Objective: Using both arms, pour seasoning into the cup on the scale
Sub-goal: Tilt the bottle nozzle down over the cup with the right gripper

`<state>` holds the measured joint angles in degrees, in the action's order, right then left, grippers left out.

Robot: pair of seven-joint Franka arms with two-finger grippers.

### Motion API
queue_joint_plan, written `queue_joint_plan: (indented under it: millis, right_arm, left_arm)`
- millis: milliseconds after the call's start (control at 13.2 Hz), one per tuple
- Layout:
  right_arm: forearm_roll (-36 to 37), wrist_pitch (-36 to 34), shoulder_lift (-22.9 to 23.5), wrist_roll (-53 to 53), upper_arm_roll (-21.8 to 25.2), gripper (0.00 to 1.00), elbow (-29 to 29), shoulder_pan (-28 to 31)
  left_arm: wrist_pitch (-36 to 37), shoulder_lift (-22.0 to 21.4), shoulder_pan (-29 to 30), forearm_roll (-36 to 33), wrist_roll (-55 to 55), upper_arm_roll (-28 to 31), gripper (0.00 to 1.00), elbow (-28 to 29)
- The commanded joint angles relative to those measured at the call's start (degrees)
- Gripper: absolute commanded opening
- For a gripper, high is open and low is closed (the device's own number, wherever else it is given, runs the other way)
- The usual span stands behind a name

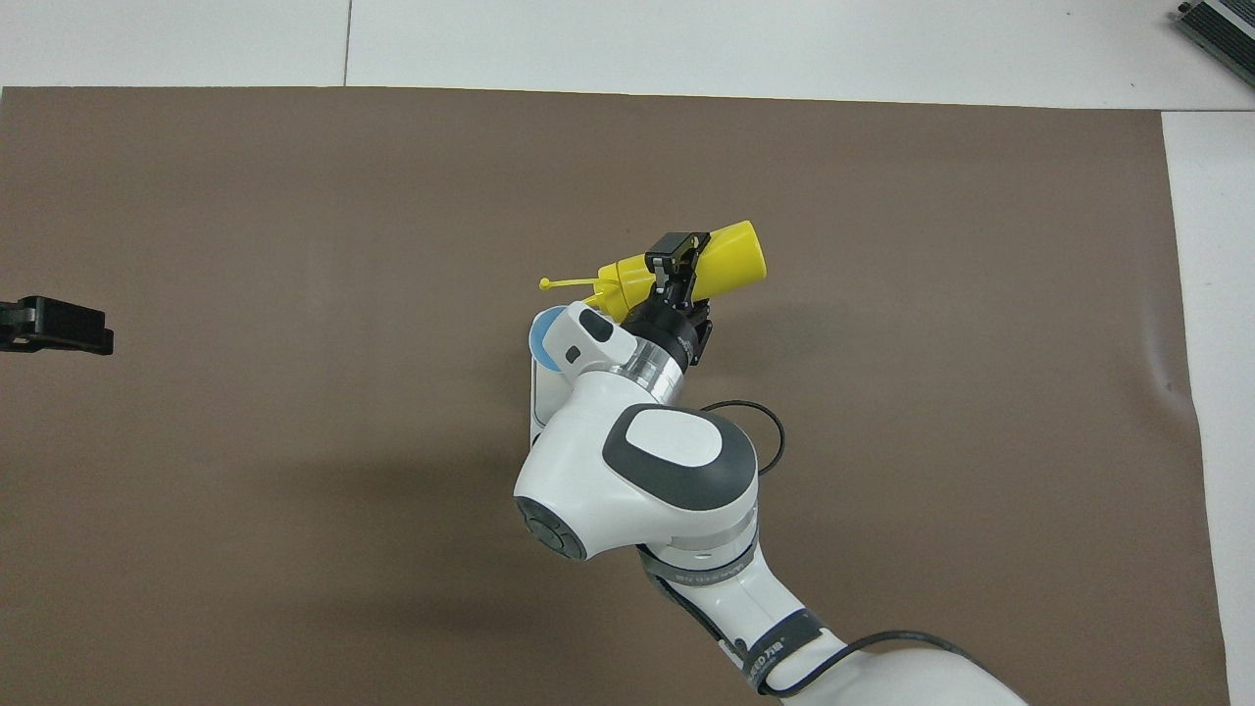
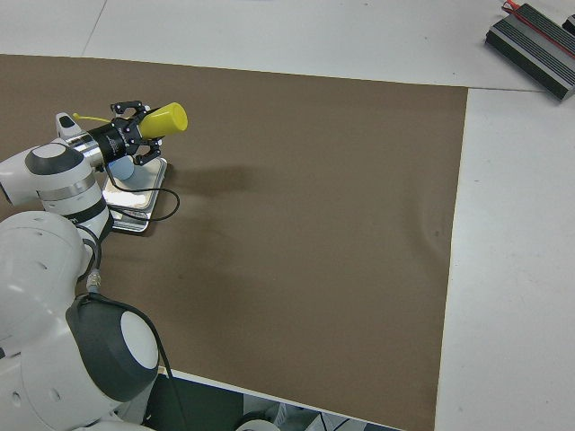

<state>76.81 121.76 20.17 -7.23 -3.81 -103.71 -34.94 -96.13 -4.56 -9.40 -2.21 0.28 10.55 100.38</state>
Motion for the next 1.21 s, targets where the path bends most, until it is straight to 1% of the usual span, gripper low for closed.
queue_joint_plan:
  millis: [0,152,531,606,758,1137]
  right_arm:
    - [6.1,-3.6,-0.7,3.1,-0.2,0.52,-1.9,-0.9]
    - [9.1,-5.2,-0.5,5.9,-0.2,0.50,-2.5,-1.9]
    - [12.6,-7.6,-1.4,6.0,-0.1,0.50,-5.3,-3.3]
    - [14.1,-9.9,-0.9,6.1,-0.2,0.49,-5.5,-4.3]
    - [14.8,-11.3,-0.7,6.3,-0.2,0.47,-5.8,-5.0]
    - [15.0,-11.5,-0.7,6.3,-0.2,0.47,-6.0,-5.1]
  left_arm:
    - [0.1,-0.5,0.3,-0.8,0.0,-0.4,1.00,0.6]
    - [0.1,-0.5,0.4,-0.8,0.0,-0.4,1.00,0.6]
    - [0.1,-0.5,0.4,-0.8,0.0,-0.4,1.00,0.6]
    - [0.1,-0.5,0.4,-0.8,0.0,-0.4,1.00,0.7]
    - [0.1,-0.5,0.4,-0.9,0.0,-0.4,1.00,0.6]
    - [0.1,-0.5,0.4,-0.8,0.0,-0.4,1.00,0.7]
